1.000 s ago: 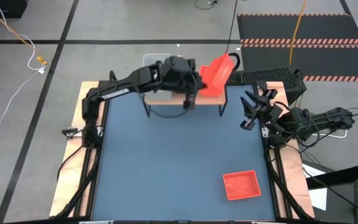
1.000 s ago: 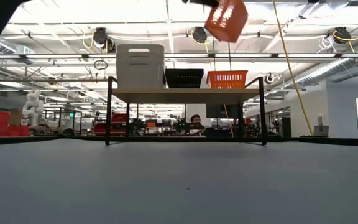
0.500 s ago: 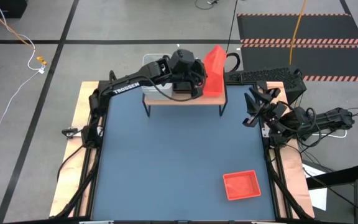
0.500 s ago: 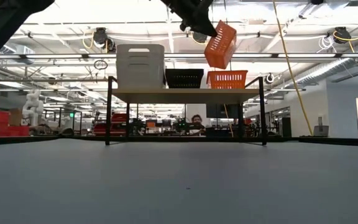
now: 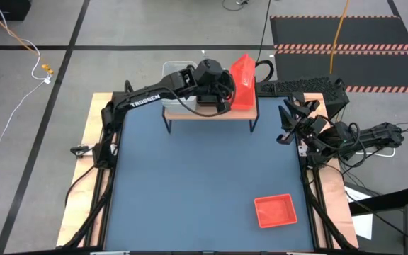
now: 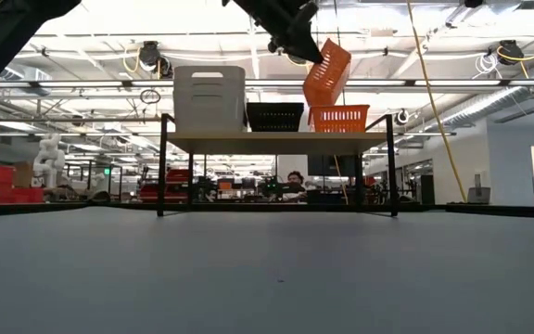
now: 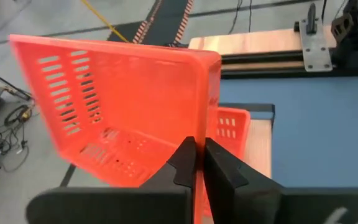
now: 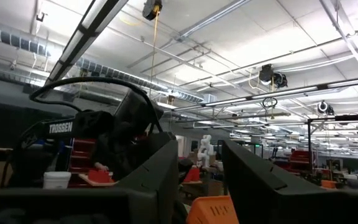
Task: Stack baskets on shelf by color
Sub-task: Stack the left orange bin on top of the other orange bin on the shelf, then stack the orange bin on top of the other orange bins on the shelf
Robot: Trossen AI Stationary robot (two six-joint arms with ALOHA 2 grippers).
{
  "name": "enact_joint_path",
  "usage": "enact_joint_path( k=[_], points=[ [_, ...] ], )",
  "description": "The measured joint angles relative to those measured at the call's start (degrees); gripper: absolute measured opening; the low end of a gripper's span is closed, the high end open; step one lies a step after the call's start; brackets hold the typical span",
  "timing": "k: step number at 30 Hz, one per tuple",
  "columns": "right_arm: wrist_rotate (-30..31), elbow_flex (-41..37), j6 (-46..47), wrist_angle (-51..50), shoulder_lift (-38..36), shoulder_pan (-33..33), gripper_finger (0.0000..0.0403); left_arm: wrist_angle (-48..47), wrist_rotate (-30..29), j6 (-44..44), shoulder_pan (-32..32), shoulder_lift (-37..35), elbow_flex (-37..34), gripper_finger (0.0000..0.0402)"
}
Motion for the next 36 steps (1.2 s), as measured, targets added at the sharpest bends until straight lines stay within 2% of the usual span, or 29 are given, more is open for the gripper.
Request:
enact_joint_path(
  k=[4,14,19,24,28,32,36],
  points=[
    [0.0,0.0,0.0,-0.34,0.0,0.0,0.0118,1.3,-0.04,0.1,0.0,0.04,-2.77,0.0031],
    [-0.02,0.0,0.0,-0.35,0.0,0.0,0.0118,2.71,-0.04,0.2,-0.14,0.06,-4.9,0.0021],
    [-0.02,0.0,0.0,-0.37,0.0,0.0,0.0118,3.09,-0.8,0.19,-0.69,0.05,-4.9,0.0074],
    [-0.02,0.0,0.02,-0.4,0.02,0.0,0.0118,2.83,-8.16,1.67,-1.92,0.03,-4.9,0.0152],
    [-0.02,0.0,0.02,-0.62,0.04,0.0,0.0118,3.25,-9.49,3.91,-2.92,-0.01,-4.9,0.02],
    [-0.02,0.0,0.01,-1.18,0.01,0.0,0.0118,1.7,-9.51,1.0,-4.21,-0.04,-4.9,0.0223],
    [-0.02,0.0,0.01,-1.4,0.02,0.0,0.0118,1.82,-7.04,-7.33,-6.58,0.34,-6.39,0.0218]
  ],
)
